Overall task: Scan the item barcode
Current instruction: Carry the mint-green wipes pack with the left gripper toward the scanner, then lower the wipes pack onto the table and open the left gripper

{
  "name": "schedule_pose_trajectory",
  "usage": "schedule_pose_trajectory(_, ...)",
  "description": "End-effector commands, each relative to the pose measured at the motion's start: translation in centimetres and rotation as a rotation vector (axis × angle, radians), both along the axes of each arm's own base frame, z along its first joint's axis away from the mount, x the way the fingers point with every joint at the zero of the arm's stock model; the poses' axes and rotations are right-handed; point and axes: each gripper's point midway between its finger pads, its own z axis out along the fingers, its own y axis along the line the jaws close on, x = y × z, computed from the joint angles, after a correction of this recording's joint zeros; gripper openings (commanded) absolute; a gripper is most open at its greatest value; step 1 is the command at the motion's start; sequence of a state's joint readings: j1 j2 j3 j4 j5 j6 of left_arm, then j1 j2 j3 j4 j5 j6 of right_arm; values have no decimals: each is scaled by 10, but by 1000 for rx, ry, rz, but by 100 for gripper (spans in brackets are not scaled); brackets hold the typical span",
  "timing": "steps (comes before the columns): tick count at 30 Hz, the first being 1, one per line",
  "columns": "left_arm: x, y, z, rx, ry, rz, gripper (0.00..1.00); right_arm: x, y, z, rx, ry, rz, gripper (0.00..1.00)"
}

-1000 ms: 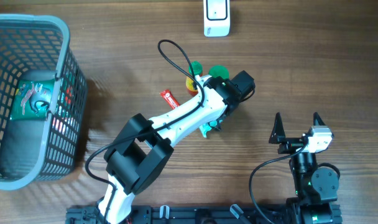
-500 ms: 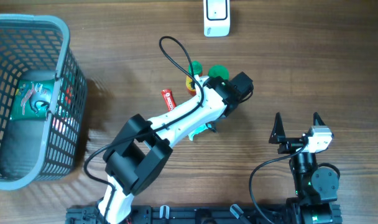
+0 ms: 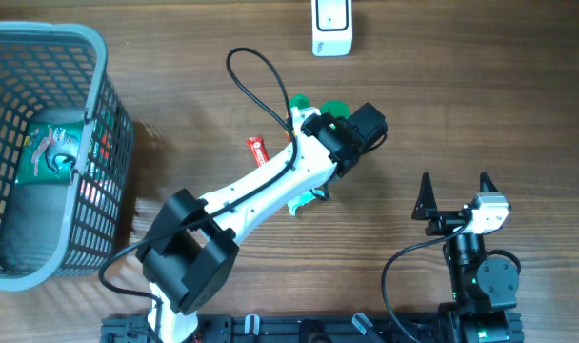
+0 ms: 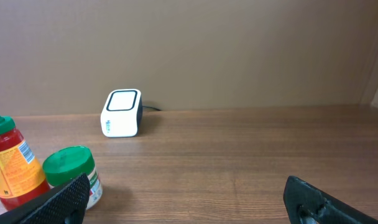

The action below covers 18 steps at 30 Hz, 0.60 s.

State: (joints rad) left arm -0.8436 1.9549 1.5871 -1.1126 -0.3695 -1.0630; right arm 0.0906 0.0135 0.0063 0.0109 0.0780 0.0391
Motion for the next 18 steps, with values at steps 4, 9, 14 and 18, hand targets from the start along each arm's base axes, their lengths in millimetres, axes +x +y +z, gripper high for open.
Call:
schedule_pose_trajectory(4,-12,11,-40,-103,-18,253,4,0,3,1,-11,-7,16,100)
schedule_pose_trajectory(9,-21,-6,-88,-251,13,239,4,0,3,1,-10,-7,16,100)
schedule_pose_trajectory(14,-34,-7,-108,-297,55,232,11,0,3,1,-10,-7,16,100)
schedule_pose_trajectory(18,-31,-10,-104,-309,46,221,47,0,3,1,-10,-7,16,100)
